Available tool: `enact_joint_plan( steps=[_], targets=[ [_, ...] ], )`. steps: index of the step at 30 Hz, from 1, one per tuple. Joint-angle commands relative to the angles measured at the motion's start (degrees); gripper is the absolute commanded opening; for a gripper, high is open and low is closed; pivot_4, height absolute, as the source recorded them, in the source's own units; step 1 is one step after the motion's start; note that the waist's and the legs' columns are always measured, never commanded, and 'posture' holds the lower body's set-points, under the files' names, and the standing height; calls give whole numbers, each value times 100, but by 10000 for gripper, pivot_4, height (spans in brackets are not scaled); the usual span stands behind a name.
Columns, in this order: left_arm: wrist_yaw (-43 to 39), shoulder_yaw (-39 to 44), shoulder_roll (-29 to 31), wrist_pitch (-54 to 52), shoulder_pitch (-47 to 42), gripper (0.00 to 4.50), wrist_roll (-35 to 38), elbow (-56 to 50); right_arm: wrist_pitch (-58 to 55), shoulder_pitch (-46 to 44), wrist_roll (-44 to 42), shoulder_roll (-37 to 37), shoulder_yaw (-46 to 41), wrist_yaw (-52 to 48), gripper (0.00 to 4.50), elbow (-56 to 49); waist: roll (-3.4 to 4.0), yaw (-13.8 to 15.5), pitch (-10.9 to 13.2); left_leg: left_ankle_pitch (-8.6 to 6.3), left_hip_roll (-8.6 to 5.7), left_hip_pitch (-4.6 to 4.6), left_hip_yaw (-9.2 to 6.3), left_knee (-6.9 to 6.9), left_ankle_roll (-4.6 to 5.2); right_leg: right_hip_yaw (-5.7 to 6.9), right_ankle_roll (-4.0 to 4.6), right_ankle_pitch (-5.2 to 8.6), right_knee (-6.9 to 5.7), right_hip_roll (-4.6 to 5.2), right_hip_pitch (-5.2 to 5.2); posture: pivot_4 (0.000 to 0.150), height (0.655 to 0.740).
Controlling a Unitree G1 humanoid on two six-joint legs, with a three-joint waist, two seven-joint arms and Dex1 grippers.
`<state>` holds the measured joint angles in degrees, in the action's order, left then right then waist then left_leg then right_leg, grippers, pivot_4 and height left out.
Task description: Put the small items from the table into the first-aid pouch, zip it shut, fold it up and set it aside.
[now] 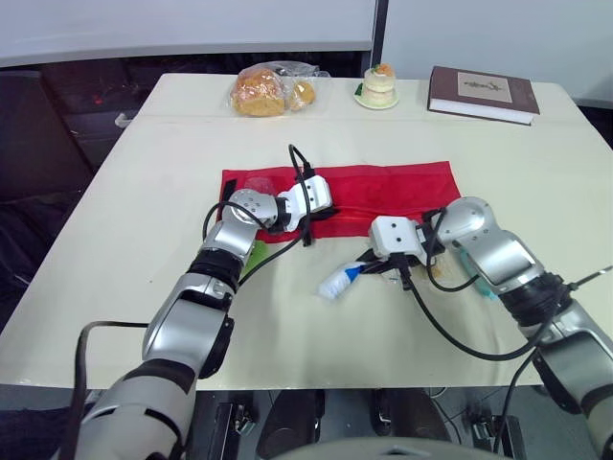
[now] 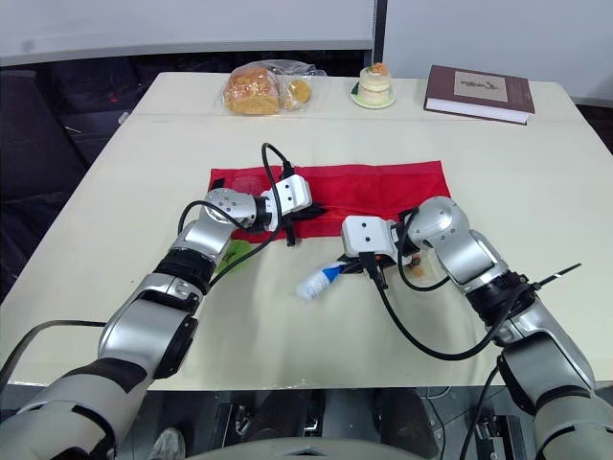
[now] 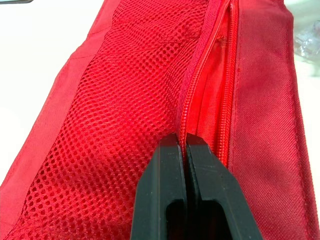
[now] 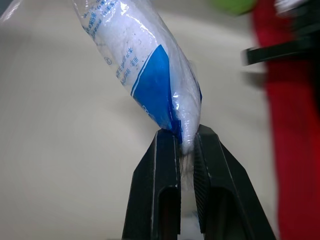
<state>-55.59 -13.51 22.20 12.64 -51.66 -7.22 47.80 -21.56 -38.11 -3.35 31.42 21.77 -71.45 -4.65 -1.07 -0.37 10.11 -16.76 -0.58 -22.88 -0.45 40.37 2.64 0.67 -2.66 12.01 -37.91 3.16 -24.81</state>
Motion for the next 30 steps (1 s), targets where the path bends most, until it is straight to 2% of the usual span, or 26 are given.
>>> enact_joint_plan(
  steps=[1,9,13,16,20,23,26,30],
  targets=[
    [3,112,-20,-25,-92,0,111,-163,-743,205,-177,83,-637,630,311,-715,0,4,0,1,0,-1,0,0,-1,0,0,0,0,0,0,1500,7289],
    [54,110,-29,-48,-96,0,135,-168,-2902,1057,-602,649,-2432,1911,311,-1728,0,88,0,-3,-5,-3,1,0,6,-1,0,0,3,6,0,1500,7289],
    [43,121,0,-79,-37,0,161,-261,-4230,1497,-778,692,-3855,2644,311,-2013,0,116,-1,-6,-4,-2,0,-1,11,-1,0,0,0,5,0,1500,7289],
    [28,141,19,-124,18,0,199,-373,-5485,2107,-707,519,-4977,3128,311,-2468,1,120,-1,-8,-4,-3,1,-3,13,-1,0,0,2,6,1,1500,7289],
    [32,136,2,-172,58,0,210,-471,-6786,2640,-819,256,-5685,3378,311,-3247,9,108,-5,-8,-5,-8,2,-7,15,-4,0,0,2,7,-3,1500,7289],
    [55,127,-63,-197,37,0,206,-455,-7091,3474,-861,-116,-6225,3559,311,-3701,10,115,-6,-10,-4,1,5,-7,17,-8,-1,0,-2,3,0,1500,7289],
    [46,106,-120,-181,34,0,199,-409,-7094,4127,-920,-182,-6360,3701,311,-3932,15,118,-7,-9,-1,2,-6,-7,17,0,0,1,-2,-3,5,1500,7289],
    [24,81,-162,-164,43,0,193,-388,-7094,4482,-1041,-135,-6350,3774,311,-3970,15,98,-8,-10,-5,9,12,-4,17,-17,-2,1,3,-2,6,1500,7289]
  ],
)
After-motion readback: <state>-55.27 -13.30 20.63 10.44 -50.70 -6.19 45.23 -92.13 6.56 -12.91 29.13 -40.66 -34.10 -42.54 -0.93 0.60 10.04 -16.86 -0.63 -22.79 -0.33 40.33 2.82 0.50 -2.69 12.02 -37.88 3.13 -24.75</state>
